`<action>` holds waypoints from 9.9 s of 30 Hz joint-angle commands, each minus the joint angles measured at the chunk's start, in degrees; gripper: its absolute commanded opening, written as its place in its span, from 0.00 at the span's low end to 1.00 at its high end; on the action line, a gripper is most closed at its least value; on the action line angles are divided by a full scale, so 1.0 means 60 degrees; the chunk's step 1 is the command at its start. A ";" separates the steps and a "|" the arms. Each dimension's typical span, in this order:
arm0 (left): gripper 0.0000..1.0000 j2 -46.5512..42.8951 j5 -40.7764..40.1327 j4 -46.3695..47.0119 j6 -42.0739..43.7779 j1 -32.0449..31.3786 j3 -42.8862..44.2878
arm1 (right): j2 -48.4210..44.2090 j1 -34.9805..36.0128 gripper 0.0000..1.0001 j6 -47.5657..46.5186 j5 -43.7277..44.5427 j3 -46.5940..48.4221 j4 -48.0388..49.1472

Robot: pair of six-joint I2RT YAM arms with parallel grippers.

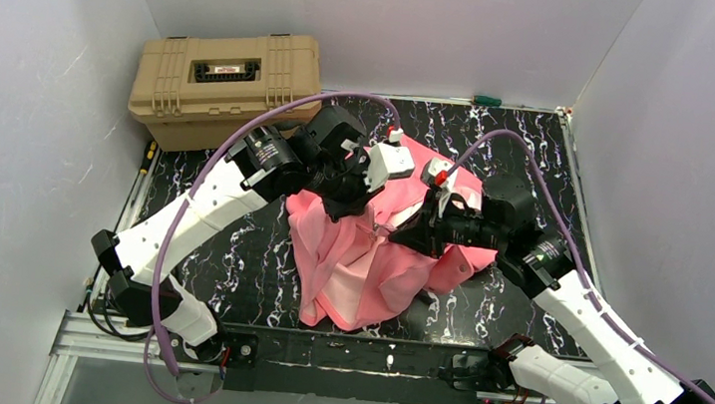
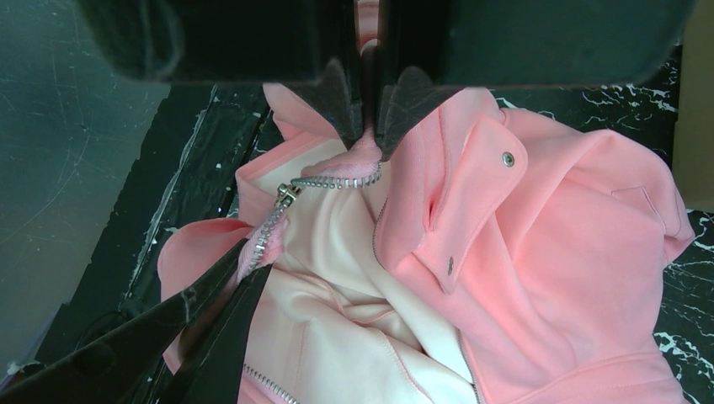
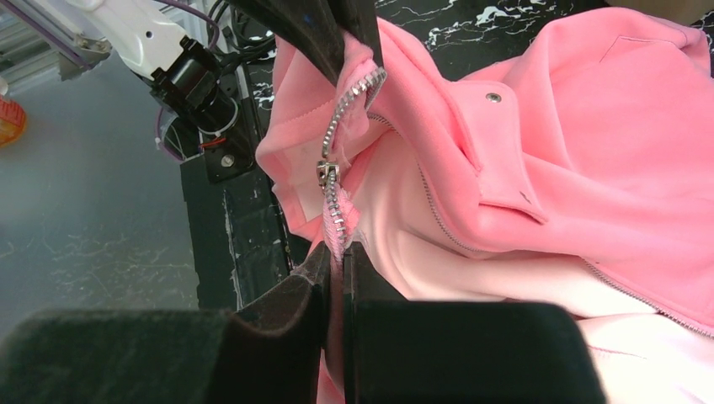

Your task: Zip up the jacket

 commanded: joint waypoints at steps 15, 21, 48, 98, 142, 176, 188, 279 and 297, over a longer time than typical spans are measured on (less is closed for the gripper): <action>0.00 -0.0512 -0.0262 0.0036 0.0254 -0.0106 -0.0210 | 0.0017 -0.0043 0.01 -0.0151 -0.0014 0.0451 -0.0042; 0.00 -0.0423 -0.0307 0.0030 0.0272 -0.0106 0.0045 | -0.0001 -0.0043 0.01 -0.0150 -0.0044 0.0404 -0.0031; 0.00 -0.0361 -0.0274 0.0107 0.0152 -0.0122 0.0016 | 0.0268 -0.0043 0.01 0.0147 -0.0268 0.0310 0.0519; 0.00 -0.0498 -0.1193 0.0208 0.0875 -0.0674 -0.0333 | 0.0279 -0.0121 0.01 0.1387 0.0461 0.0475 0.0900; 0.00 -0.0393 -0.2335 0.0484 0.0679 -0.0977 -0.0355 | -0.0064 -0.0265 0.01 0.2136 -0.0480 -0.0386 0.1047; 0.00 -0.1142 0.0409 0.0333 0.0546 -0.0987 -0.0696 | -0.0150 -0.0270 0.01 0.2827 0.0875 -0.0926 0.1952; 0.00 -0.1396 0.0364 0.0262 0.0694 -0.0975 -0.0954 | -0.0924 -0.0263 0.01 0.2083 0.0295 -0.0738 0.0654; 0.00 -0.1629 -0.0774 0.2596 0.0880 -0.0972 -0.1814 | -0.0923 -0.0263 0.01 0.1645 -0.0047 -0.0407 0.1254; 0.00 -0.1597 -0.0936 0.2544 0.0941 -0.0971 -0.1791 | -0.1023 -0.0263 0.01 0.1901 0.0180 -0.0664 0.1375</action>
